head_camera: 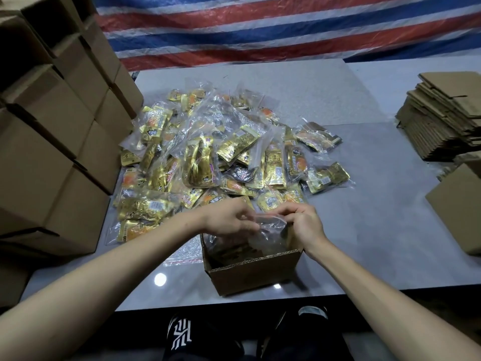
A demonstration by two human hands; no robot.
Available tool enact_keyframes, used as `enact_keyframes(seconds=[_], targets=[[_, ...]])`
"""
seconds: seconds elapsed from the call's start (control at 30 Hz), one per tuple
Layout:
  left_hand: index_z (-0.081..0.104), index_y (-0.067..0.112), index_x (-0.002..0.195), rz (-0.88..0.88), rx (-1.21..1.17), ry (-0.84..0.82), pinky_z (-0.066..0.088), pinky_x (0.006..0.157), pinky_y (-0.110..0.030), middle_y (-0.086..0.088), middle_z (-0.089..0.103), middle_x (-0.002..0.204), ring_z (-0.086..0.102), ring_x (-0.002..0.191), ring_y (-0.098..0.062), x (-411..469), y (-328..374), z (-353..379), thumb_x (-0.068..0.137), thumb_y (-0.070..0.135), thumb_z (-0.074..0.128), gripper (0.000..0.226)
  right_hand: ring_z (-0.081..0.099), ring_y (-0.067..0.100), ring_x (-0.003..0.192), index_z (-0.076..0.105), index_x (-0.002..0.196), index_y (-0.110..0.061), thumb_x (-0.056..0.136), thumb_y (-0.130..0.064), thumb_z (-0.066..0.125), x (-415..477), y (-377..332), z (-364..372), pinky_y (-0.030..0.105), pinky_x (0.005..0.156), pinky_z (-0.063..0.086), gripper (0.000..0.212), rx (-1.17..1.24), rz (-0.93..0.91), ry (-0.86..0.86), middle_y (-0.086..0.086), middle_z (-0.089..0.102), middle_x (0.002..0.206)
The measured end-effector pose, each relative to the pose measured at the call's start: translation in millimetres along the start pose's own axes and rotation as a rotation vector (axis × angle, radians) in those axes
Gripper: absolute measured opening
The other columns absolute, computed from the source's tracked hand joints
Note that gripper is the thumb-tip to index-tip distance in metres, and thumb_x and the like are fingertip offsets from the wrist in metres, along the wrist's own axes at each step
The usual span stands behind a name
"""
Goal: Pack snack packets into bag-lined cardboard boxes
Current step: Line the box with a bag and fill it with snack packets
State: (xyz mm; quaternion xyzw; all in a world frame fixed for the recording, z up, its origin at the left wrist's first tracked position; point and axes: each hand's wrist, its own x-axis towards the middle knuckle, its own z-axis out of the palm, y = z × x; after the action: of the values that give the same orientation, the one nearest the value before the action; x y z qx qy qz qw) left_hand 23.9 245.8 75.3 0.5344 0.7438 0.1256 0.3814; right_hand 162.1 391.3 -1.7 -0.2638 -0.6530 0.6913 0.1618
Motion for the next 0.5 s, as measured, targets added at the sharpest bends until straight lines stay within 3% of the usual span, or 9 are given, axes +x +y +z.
enact_keyframes(seconds=[0.07,0.13,0.2,0.27,0.33,0.4,0.5], targets=[[0.072,0.017,0.098,-0.043,0.164,0.132,0.037,0.061,-0.03,0.0,0.059,0.074,0.05,0.066,-0.016,1,1,4,0.099,0.04,0.059,0.026,0.064,0.028,0.079,0.075,0.066,-0.006,0.073,0.027,0.036,1,1,2,0.034,0.076,0.054,0.051,0.028,0.014,0.015,0.014,0.07,0.071],[0.071,0.025,0.1,-0.1,0.416,0.3,0.036,0.06,-0.03,0.007,0.054,0.079,0.05,0.071,-0.014,-1,4,14,0.098,0.051,0.055,0.031,0.066,0.02,0.075,0.075,0.073,0.003,0.072,0.025,0.037,0,-3,3,0.025,0.072,0.054,0.044,-0.006,-0.004,0.006,0.013,0.071,0.072],[0.067,0.024,0.1,-0.078,0.594,0.443,0.032,0.057,-0.029,0.007,0.047,0.087,0.053,0.076,-0.017,-5,7,25,0.099,0.051,0.051,0.031,0.068,0.01,0.068,0.075,0.081,0.008,0.071,0.026,0.036,-2,-6,4,0.016,0.065,0.053,0.043,0.008,-0.019,-0.011,0.008,0.072,0.068],[0.06,0.02,0.102,-0.008,0.65,0.538,0.038,0.058,-0.032,0.002,0.054,0.093,0.063,0.081,-0.025,-8,8,35,0.102,0.04,0.048,0.023,0.068,0.005,0.064,0.074,0.082,0.007,0.074,0.027,0.034,-4,-9,4,0.011,0.062,0.05,0.045,0.028,-0.032,-0.023,0.002,0.071,0.063],[0.051,0.018,0.11,0.01,0.635,0.53,0.042,0.057,-0.035,-0.002,0.063,0.096,0.065,0.077,-0.029,-10,9,44,0.102,0.029,0.047,0.015,0.068,0.007,0.068,0.074,0.08,0.005,0.076,0.026,0.034,-4,-9,4,0.011,0.065,0.05,0.045,0.017,-0.043,-0.029,0.001,0.072,0.065],[0.046,0.019,0.113,-0.023,0.632,0.449,0.034,0.055,-0.034,-0.004,0.066,0.096,0.066,0.076,-0.03,-11,11,55,0.101,0.03,0.045,0.017,0.071,0.009,0.074,0.074,0.077,0.003,0.077,0.025,0.035,-2,-8,3,0.015,0.072,0.052,0.045,0.035,-0.035,-0.047,0.003,0.074,0.071],[0.054,0.022,0.098,-0.126,0.551,0.361,0.035,0.061,-0.035,-0.006,0.066,0.09,0.067,0.085,-0.034,-7,10,66,0.1,0.035,0.044,0.017,0.071,0.012,0.088,0.075,0.078,0.002,0.085,0.017,0.04,-1,-5,-2,0.018,0.081,0.052,0.039,-0.001,-0.055,-0.1,0.007,0.077,0.084]])
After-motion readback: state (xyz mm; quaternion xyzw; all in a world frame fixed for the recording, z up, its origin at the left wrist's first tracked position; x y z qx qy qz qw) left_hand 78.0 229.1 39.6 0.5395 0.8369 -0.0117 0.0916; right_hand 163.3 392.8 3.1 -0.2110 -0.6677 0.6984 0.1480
